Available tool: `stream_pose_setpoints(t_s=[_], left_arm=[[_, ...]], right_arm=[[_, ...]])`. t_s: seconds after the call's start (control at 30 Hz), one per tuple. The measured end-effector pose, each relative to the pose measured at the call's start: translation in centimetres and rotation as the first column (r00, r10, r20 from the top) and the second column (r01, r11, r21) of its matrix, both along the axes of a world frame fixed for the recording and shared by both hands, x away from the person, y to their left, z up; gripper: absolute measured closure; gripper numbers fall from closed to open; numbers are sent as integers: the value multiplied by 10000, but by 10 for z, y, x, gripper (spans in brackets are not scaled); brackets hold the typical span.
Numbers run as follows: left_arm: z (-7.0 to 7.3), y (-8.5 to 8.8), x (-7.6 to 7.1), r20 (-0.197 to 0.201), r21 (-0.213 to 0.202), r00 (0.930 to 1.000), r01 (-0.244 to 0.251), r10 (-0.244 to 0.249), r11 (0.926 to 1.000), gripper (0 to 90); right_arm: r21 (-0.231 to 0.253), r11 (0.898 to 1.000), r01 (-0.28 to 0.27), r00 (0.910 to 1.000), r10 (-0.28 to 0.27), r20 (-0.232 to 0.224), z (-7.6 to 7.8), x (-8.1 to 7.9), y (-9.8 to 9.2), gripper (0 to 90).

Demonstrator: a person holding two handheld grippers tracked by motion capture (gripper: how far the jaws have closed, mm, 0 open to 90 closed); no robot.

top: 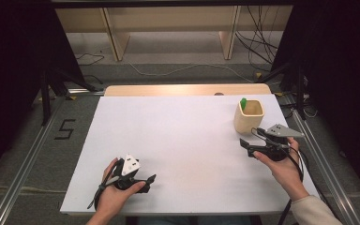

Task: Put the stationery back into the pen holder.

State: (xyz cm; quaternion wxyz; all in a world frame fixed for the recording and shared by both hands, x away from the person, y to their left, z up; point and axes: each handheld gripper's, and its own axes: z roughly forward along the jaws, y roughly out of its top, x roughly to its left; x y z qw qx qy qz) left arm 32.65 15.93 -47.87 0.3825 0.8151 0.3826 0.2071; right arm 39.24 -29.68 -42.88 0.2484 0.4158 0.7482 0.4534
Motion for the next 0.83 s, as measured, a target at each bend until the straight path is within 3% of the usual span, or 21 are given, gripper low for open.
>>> stream_pose_setpoints(t_s=[0.43,0.83], left_arm=[[0,0,0,7,-9,10000,-7,7,10000,163],[0,-1,0,47,67,10000,22,-22,10000,163]], right_arm=[[112,9983,-573,9972,578,-472,-15,-24,-4,174],[243,9941,-1059,9926,1072,-579,-24,-40,-10,181]])
